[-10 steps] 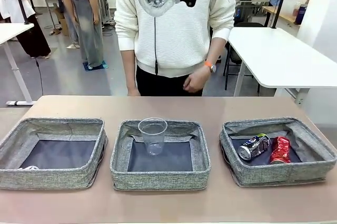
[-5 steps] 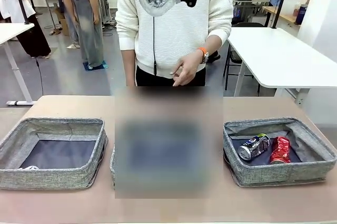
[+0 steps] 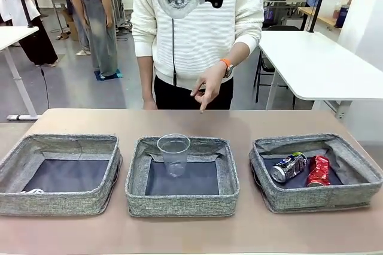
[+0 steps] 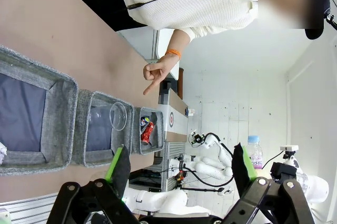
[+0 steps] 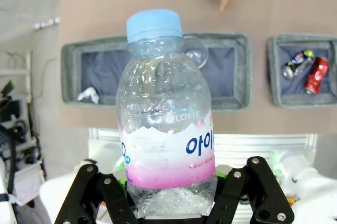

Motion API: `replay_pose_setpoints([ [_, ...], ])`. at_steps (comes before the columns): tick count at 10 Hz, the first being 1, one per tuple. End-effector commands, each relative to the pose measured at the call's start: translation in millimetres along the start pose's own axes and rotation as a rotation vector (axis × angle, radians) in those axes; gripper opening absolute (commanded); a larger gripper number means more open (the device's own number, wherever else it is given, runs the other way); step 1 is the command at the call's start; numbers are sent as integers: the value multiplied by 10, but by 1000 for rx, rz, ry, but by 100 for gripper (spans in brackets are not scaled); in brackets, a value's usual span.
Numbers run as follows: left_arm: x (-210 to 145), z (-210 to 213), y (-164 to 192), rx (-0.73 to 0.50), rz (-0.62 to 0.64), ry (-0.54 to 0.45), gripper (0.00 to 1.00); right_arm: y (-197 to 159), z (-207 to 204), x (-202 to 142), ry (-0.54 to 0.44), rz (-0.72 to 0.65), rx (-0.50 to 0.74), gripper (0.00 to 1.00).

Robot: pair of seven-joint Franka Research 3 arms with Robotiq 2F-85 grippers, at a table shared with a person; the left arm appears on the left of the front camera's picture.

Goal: Sort the waste into the appropriate baskets.
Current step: Place the picked waste into the Fabric basket indicated by the person.

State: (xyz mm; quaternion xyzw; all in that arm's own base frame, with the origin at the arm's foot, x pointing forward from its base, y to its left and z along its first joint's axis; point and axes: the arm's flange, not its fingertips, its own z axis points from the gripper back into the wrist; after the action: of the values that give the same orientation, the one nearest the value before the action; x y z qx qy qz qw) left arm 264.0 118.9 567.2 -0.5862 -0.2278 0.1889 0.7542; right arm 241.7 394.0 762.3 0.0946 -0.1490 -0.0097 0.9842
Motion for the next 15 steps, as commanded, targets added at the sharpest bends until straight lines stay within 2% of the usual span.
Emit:
replay_pose_setpoints([
  [1,1,7,-8,-17,-21,3,100,-32,3,-1,-10,2,-6,0],
  [4,1,7,-8,-17,-21,3,100,0,0,0,0,0,0,0],
  [5,1,7,-8,-17,-21,3,100,-181,-601,118,30,152,-129,0],
  [6,1,7,-8,-17,-21,3,100,-353,-1116,206,56,217,-192,0],
  [7,1,7,-8,-17,-21,3,100,-487,-1440,208,107,279,-131,0],
  [8,1,7,-8,-17,-21,3,100,-640,-1672,199,148,337,-197,0],
  [9,1,7,-8,-17,-21,3,100,-802,-1826,187,175,346,-150,0],
  [11,1,7,-8,-17,-21,3,100,-921,-1988,144,201,370,-130,0],
  [12,1,7,-8,-17,-21,3,100,-948,-2055,144,198,354,-73,0],
  [15,1,7,-8,-17,-21,3,100,-1039,-2151,157,184,284,-34,0],
])
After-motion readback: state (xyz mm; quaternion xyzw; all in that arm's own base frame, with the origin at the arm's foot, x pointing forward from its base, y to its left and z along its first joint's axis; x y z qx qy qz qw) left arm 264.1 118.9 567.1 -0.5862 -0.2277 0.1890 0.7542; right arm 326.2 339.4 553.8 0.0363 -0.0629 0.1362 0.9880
